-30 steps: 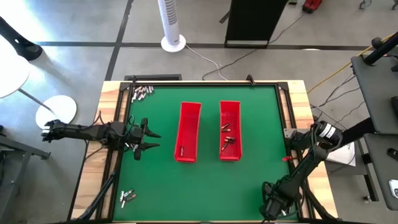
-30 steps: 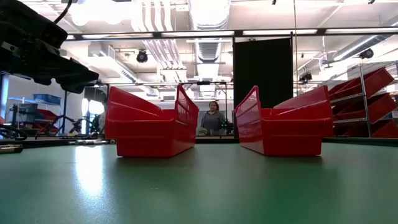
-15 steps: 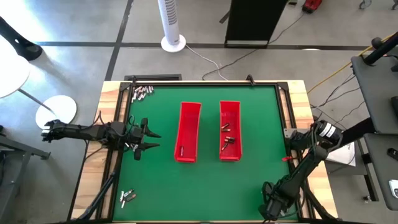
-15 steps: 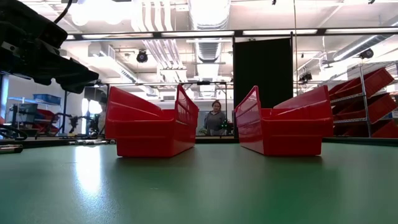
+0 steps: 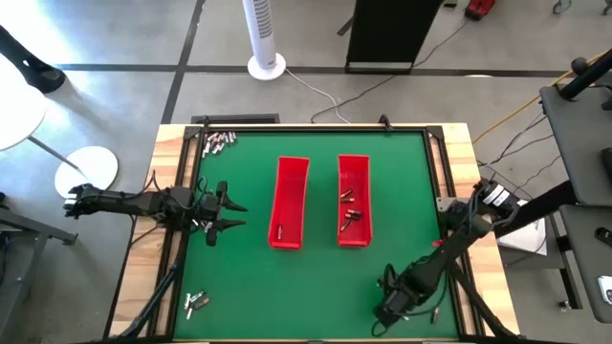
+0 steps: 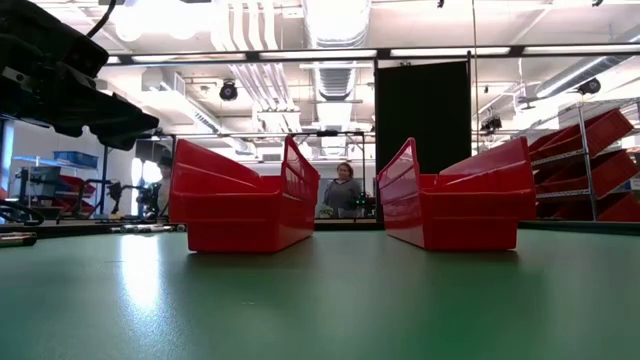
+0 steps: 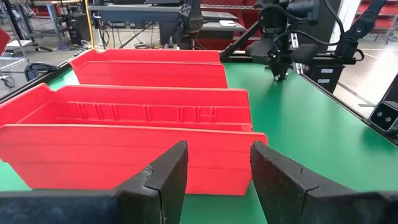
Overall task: Sort batteries
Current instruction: Put the silver battery into the left red bin
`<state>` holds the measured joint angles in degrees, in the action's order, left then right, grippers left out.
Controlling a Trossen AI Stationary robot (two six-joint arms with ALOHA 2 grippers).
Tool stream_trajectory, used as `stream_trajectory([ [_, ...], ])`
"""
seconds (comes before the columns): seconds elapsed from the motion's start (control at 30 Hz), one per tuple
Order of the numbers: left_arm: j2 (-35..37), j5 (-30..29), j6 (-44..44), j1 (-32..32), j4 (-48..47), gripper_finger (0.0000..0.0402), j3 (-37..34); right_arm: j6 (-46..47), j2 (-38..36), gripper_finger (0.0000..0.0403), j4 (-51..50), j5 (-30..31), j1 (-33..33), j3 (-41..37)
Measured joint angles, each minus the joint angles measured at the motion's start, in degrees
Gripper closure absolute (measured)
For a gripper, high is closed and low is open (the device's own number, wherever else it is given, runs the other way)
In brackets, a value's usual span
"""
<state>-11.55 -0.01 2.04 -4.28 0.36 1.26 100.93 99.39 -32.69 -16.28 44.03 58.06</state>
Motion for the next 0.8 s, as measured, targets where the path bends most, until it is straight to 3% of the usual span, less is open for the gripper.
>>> stream_trajectory([
  [0.17, 0.0, 0.0, 0.0, 0.0, 0.0, 0.0247, 0.0, 2.5, 0.0, 0.0343, 0.3, 8.1, -3.7, 0.6],
  [0.4, 0.0, 0.0, 0.0, 0.0, 0.0, 0.0247, 0.0, 14.7, 0.0, 0.0344, 0.7, 9.4, -7.0, 0.6],
  [0.8, 0.0, 0.0, 0.0, 0.0, 0.0, 0.0247, 0.0, 19.5, 0.0, 0.0322, 3.3, 20.1, -9.1, 0.6],
])
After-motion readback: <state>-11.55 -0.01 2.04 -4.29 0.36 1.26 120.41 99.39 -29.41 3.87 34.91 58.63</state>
